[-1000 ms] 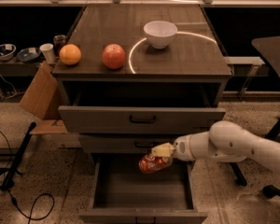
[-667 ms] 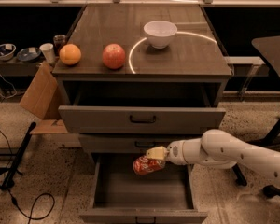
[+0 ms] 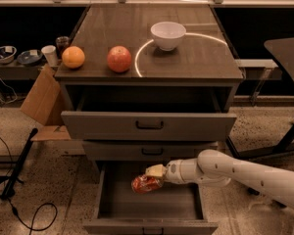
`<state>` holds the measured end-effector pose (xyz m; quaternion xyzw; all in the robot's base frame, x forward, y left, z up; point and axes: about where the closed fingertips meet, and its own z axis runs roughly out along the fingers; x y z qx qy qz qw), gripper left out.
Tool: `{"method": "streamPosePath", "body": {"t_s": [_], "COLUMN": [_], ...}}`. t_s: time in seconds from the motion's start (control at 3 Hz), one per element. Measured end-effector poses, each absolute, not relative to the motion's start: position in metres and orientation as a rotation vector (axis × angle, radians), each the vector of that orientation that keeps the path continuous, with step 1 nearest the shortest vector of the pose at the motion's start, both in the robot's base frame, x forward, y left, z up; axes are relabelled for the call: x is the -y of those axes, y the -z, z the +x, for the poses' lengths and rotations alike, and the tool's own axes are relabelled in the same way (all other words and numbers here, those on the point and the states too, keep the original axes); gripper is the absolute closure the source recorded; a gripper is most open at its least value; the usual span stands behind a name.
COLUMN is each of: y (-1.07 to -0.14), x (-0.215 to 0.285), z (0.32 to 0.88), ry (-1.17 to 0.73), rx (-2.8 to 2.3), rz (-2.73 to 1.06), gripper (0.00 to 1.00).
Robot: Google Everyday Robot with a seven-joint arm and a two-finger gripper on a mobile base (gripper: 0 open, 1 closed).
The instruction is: Place coke can into bottom drawer
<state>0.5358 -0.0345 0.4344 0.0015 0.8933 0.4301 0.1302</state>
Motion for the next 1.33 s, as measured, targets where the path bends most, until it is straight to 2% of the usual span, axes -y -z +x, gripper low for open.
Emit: {"method": "streamPosePath", "body": {"t_s": [0.67,1.33], "y": [-0.413,-0.329], "x": [0.021,0.033], "z": [0.551,0.594], "ry": [-1.209,-1.147], "rx": [-2.574,-2.574], "rz": [0.046,0.301], "gripper": [1.00,1.00]}}
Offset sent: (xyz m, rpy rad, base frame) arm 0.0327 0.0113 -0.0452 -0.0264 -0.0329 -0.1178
